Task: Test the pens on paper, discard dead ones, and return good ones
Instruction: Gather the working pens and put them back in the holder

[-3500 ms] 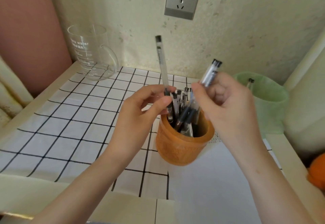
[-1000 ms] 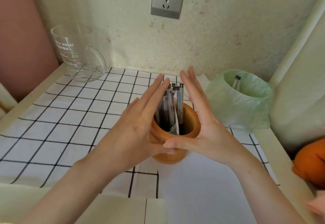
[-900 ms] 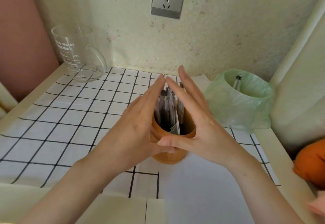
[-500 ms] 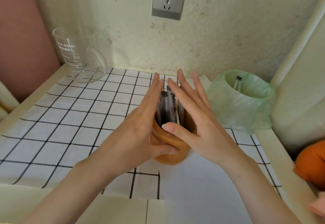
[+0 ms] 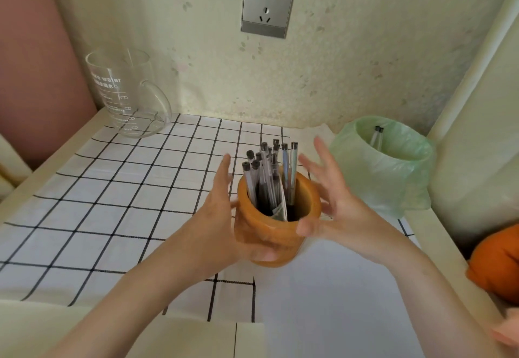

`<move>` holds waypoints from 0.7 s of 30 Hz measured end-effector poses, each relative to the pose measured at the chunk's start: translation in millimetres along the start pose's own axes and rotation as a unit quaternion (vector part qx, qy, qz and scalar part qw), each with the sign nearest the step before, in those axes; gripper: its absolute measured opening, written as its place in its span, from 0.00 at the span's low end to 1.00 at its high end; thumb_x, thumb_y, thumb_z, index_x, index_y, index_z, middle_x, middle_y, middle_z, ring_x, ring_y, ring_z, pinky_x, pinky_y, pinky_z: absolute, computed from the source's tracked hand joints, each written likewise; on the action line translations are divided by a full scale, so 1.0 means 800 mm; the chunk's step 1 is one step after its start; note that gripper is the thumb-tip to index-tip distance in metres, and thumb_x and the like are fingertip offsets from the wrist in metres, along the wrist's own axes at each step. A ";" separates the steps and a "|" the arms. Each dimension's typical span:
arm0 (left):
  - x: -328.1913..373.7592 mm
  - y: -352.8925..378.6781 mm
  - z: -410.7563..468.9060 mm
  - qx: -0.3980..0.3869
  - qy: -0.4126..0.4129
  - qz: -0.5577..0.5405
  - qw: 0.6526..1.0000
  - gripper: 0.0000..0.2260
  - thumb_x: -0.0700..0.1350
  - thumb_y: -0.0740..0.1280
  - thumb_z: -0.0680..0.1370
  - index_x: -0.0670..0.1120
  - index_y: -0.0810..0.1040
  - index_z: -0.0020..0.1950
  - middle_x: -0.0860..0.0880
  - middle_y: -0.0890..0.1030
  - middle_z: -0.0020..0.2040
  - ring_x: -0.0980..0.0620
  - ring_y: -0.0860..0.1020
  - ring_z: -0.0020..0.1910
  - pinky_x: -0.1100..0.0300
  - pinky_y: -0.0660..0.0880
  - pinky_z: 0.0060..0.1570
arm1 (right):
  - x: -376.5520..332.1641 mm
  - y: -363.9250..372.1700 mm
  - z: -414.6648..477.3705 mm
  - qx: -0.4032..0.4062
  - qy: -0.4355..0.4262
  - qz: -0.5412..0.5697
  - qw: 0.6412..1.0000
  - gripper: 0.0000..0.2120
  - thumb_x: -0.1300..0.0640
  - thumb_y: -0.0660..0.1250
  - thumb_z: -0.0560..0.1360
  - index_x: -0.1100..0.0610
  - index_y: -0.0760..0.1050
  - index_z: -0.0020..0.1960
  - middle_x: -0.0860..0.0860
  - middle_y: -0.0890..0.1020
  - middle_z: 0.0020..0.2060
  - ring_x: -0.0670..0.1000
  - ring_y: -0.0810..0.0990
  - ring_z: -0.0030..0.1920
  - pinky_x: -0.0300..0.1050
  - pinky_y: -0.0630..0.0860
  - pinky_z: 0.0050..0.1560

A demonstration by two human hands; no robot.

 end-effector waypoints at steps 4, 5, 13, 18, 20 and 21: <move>-0.008 0.000 0.002 0.023 -0.009 0.007 1.000 0.50 0.52 0.80 0.55 0.55 0.54 0.69 0.67 0.67 0.56 0.70 0.70 0.53 0.70 0.72 0.48 | 0.014 0.007 -0.006 -0.051 0.051 -0.035 0.997 0.55 0.52 0.81 0.58 0.38 0.50 0.74 0.32 0.72 0.62 0.36 0.72 0.63 0.33 0.74 0.58; -0.009 -0.002 0.003 0.038 -0.008 -0.004 0.999 0.45 0.49 0.81 0.57 0.55 0.58 0.67 0.66 0.70 0.56 0.68 0.71 0.53 0.71 0.74 0.44 | 0.014 0.007 -0.005 -0.032 0.043 -0.037 0.998 0.49 0.54 0.81 0.59 0.39 0.57 0.71 0.34 0.75 0.59 0.36 0.74 0.60 0.32 0.75 0.53; -0.002 -0.009 0.026 0.133 0.051 -0.108 0.984 0.33 0.38 0.77 0.64 0.58 0.68 0.63 0.62 0.75 0.59 0.66 0.73 0.58 0.75 0.74 0.46 | 0.014 -0.012 0.007 0.140 0.002 0.006 0.990 0.43 0.46 0.81 0.55 0.41 0.68 0.67 0.38 0.78 0.59 0.40 0.76 0.61 0.48 0.79 0.56; 0.002 0.012 0.014 0.136 0.016 0.194 0.971 0.21 0.58 0.68 0.71 0.55 0.72 0.61 0.61 0.71 0.61 0.63 0.69 0.57 0.68 0.64 0.54 | 0.023 -0.029 0.017 0.239 0.003 0.031 0.970 0.39 0.50 0.81 0.58 0.44 0.70 0.66 0.40 0.80 0.57 0.40 0.78 0.57 0.38 0.76 0.55; 0.001 0.041 0.005 0.045 0.021 0.286 0.957 0.25 0.65 0.64 0.70 0.57 0.70 0.64 0.60 0.68 0.67 0.60 0.65 0.65 0.66 0.60 0.62 | 0.026 -0.034 0.021 0.250 0.008 0.032 0.968 0.39 0.51 0.82 0.58 0.44 0.70 0.66 0.39 0.80 0.56 0.39 0.78 0.57 0.38 0.76 0.54; -0.003 0.057 0.002 -0.003 0.020 0.312 0.950 0.31 0.68 0.63 0.68 0.58 0.65 0.69 0.59 0.63 0.72 0.58 0.59 0.70 0.63 0.55 0.68 | 0.028 -0.036 0.023 0.252 0.010 0.028 0.967 0.40 0.51 0.82 0.58 0.43 0.70 0.66 0.38 0.80 0.56 0.38 0.77 0.56 0.38 0.76 0.54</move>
Point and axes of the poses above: each hand's wrist, its own z-axis towards the middle knuckle, its own y-axis out of the palm, x = y × z, the point moved 5 cm from there along z, towards the middle knuckle
